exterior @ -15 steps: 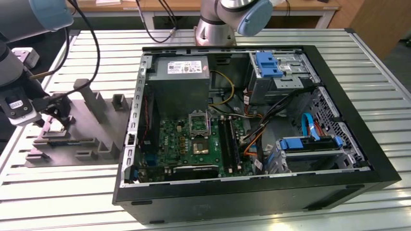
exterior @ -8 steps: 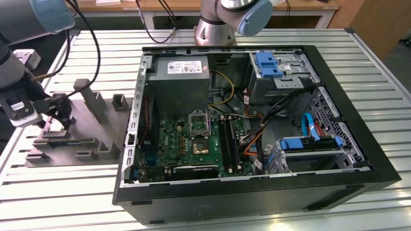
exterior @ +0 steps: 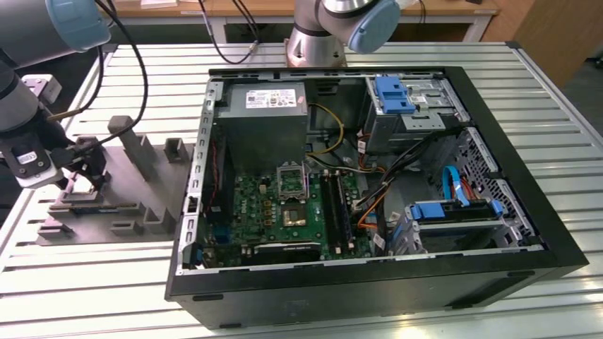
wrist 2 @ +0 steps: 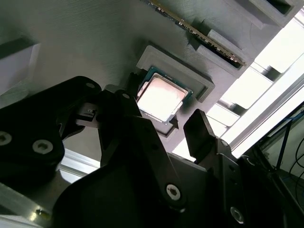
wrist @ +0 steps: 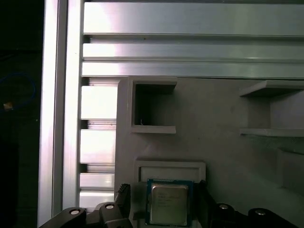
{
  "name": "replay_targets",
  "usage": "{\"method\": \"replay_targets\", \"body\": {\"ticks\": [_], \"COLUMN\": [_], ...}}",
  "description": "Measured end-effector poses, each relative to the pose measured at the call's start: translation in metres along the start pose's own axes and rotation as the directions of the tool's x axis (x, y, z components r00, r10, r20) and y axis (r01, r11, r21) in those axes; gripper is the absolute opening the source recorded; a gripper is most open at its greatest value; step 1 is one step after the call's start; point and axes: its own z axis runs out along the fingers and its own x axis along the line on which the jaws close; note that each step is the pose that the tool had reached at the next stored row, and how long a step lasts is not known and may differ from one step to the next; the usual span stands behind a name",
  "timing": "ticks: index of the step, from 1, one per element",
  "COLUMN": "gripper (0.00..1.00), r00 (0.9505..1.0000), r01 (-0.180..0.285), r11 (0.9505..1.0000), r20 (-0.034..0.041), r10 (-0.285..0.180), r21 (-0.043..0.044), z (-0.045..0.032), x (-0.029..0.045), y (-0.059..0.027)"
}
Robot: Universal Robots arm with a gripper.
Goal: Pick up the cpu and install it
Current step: 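Pick up the cpu and move it towards the insertion slot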
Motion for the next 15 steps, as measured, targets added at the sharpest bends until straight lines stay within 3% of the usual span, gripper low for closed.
{"method": "replay_targets", "body": {"ticks": [7,9,10,15], "gripper": [0.65,0.63,0.56,0.56], "r00": [1.0,1.0,1.0,1.0], "r01": [0.0,0.0,0.0,-0.001], "r11": [1.0,1.0,1.0,1.0], "r20": [0.0002,0.0002,0.0002,0.0002], "r10": [0.0,0.0,0.0,0.001], "r21": [-0.0001,-0.0001,0.0,0.0032], "z": [0.0001,0.0001,0.0002,-0.0001], "x": [0.0,0.0,0.0,0.0], "y": [0.0,0.0,0.0,0.0]}}
